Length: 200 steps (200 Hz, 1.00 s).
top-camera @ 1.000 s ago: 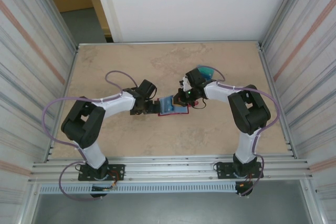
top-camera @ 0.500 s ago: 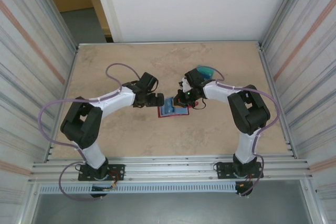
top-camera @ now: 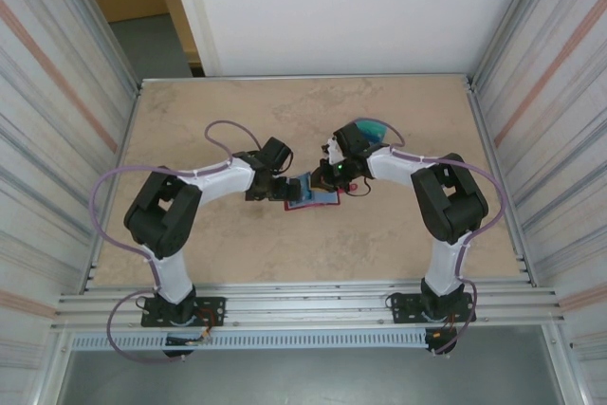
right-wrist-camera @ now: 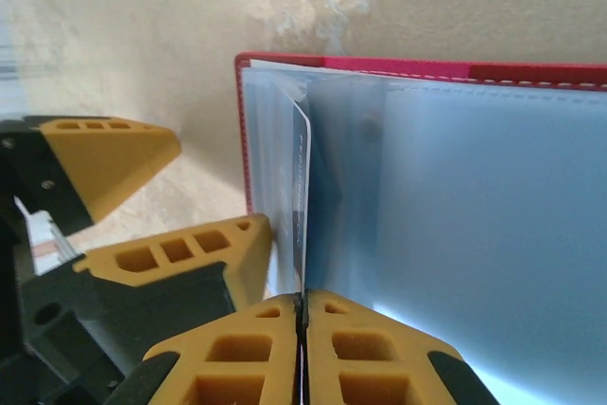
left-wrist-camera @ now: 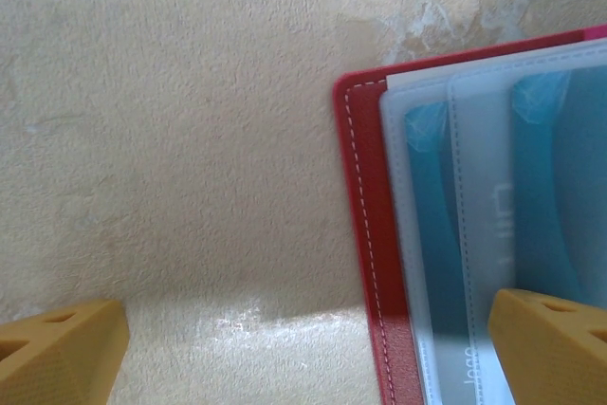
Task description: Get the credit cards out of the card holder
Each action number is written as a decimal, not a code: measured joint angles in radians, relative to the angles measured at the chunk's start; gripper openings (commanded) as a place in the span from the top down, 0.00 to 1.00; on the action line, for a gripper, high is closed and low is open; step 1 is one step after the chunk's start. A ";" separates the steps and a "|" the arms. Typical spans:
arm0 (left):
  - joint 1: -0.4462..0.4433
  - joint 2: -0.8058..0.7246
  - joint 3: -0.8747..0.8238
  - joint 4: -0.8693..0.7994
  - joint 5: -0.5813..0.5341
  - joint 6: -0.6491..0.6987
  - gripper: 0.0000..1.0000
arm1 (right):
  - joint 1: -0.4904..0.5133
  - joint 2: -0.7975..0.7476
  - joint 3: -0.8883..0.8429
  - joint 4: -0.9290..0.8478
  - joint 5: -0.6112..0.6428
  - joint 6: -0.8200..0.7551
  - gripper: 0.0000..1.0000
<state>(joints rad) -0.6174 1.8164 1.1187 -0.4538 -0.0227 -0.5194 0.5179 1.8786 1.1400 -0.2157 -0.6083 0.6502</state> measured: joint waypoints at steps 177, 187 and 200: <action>0.002 0.005 0.006 -0.011 -0.001 0.000 0.01 | 0.022 -0.001 -0.044 0.111 0.048 0.018 1.00; 0.004 0.005 0.006 -0.011 -0.001 0.000 0.01 | 0.026 -0.008 -0.043 0.085 0.068 0.005 1.00; 0.009 0.005 0.005 -0.010 0.002 0.000 0.01 | 0.026 -0.023 -0.039 0.050 0.090 -0.011 1.00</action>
<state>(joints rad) -0.6086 1.8217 1.1240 -0.4637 -0.0212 -0.5194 0.5442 1.8561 1.1015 -0.1658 -0.5186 0.6392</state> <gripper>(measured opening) 0.985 0.061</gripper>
